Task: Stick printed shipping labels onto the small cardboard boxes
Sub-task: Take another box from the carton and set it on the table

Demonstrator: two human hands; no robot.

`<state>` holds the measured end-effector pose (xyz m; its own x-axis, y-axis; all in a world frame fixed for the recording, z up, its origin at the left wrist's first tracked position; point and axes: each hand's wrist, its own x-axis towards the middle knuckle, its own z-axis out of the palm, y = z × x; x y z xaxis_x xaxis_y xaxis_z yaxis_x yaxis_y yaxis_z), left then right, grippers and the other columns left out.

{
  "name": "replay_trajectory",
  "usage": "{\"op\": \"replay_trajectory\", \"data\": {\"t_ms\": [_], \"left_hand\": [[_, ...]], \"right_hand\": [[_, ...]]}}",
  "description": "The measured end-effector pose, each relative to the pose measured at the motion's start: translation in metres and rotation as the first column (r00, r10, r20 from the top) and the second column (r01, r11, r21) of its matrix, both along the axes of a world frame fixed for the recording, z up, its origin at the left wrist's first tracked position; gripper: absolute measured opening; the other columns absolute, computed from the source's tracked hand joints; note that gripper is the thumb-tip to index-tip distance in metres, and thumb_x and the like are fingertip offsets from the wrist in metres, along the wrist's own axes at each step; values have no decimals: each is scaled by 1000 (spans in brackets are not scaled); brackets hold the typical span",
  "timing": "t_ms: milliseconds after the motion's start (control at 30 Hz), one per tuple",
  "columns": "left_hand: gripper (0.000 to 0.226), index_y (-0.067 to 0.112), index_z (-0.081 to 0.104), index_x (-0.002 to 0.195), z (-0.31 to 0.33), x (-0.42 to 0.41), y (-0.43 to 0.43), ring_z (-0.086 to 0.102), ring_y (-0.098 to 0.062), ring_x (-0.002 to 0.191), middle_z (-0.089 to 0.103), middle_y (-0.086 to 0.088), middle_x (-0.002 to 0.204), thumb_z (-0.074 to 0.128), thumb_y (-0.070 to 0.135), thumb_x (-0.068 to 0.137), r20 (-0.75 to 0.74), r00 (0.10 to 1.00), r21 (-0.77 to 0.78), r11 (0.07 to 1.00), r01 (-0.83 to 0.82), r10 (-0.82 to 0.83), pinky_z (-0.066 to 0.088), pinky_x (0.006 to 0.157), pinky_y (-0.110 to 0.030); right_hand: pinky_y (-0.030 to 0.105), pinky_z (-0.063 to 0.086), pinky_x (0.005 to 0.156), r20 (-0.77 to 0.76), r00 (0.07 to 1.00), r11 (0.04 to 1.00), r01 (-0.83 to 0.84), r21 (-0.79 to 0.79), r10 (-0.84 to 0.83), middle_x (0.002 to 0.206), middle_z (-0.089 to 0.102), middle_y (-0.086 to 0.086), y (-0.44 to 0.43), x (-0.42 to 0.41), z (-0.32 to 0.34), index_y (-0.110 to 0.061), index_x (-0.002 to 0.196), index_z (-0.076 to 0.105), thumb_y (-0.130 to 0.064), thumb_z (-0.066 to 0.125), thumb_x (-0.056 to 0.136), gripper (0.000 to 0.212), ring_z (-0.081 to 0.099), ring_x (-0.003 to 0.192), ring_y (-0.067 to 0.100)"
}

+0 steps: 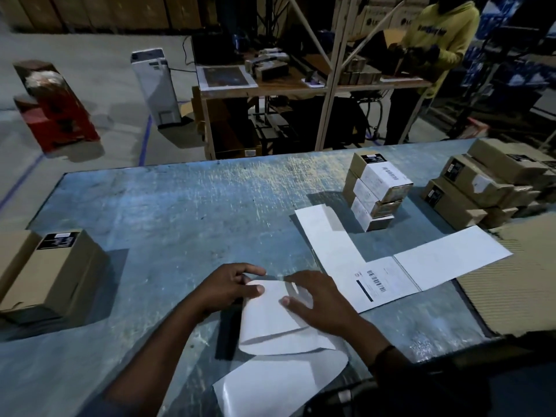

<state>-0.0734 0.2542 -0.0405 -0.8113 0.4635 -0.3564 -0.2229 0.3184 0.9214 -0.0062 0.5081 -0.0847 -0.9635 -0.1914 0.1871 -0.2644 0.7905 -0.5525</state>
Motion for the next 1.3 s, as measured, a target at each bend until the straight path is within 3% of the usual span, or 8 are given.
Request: {"op": "replay_trajectory", "data": {"t_ms": [167,267,367,567,733,967,1133,1300], "left_hand": [[37,13,74,116,-2,20,6,66,-12,80,66,-2,86,80,0,83,-170,978,176,980,-90,120,52,76,-19],[39,15,73,117,-3,23,11,69,-12,83,70,-2,89,80,-2,82,-180,969,217,967,-130,171,55,78,-21],[37,20,72,116,-9,21,9,71,-11,92,75,-1,107,78,2,85,-183,943,204,949,-242,280,53,79,-18],[28,18,73,116,-6,18,-6,69,3,80,76,2,108,76,11,89,-182,922,127,938,-323,342,49,65,-11],[19,24,78,95,3,41,10,67,4,71,76,12,86,86,32,79,-250,966,-87,992,-88,64,54,68,-28],[97,34,60,115,19,95,80,67,-2,88,73,12,97,62,101,45,-69,928,-394,864,312,-367,57,82,-30],[22,11,65,75,2,80,109,76,-33,68,75,-9,68,76,30,74,65,971,-218,947,238,-229,63,67,-52],[16,-2,68,89,6,31,114,71,-30,64,74,-26,81,73,11,80,281,928,42,963,-267,245,57,62,-37]], "right_hand": [[22,5,122,105,986,984,-139,111,127,164,12,-21,-27,40,8,-35,159,15,-83,56,80,101,5,149,-5],[44,30,119,-2,991,958,-131,257,136,163,28,0,-36,41,-12,-27,158,25,-43,65,85,84,29,148,20],[43,49,105,-42,997,946,-49,319,66,147,53,9,-16,25,-15,-27,150,46,-2,62,58,96,54,128,31],[45,42,108,-189,960,864,268,426,-204,140,60,12,75,4,4,-23,137,63,-4,48,64,77,56,127,37],[54,46,106,-180,897,788,441,430,-404,138,60,22,141,-16,22,-14,135,64,1,76,72,66,55,126,44],[48,40,114,-102,954,880,300,368,-282,148,54,15,101,-30,8,-13,149,45,-47,56,93,67,49,136,33],[32,32,118,20,964,960,262,102,-265,150,52,6,55,-27,5,-17,150,48,-53,59,92,69,47,139,24],[13,33,111,200,939,890,331,-313,-279,144,54,-15,20,-9,38,-27,144,54,-49,72,88,63,48,134,-1]]}}
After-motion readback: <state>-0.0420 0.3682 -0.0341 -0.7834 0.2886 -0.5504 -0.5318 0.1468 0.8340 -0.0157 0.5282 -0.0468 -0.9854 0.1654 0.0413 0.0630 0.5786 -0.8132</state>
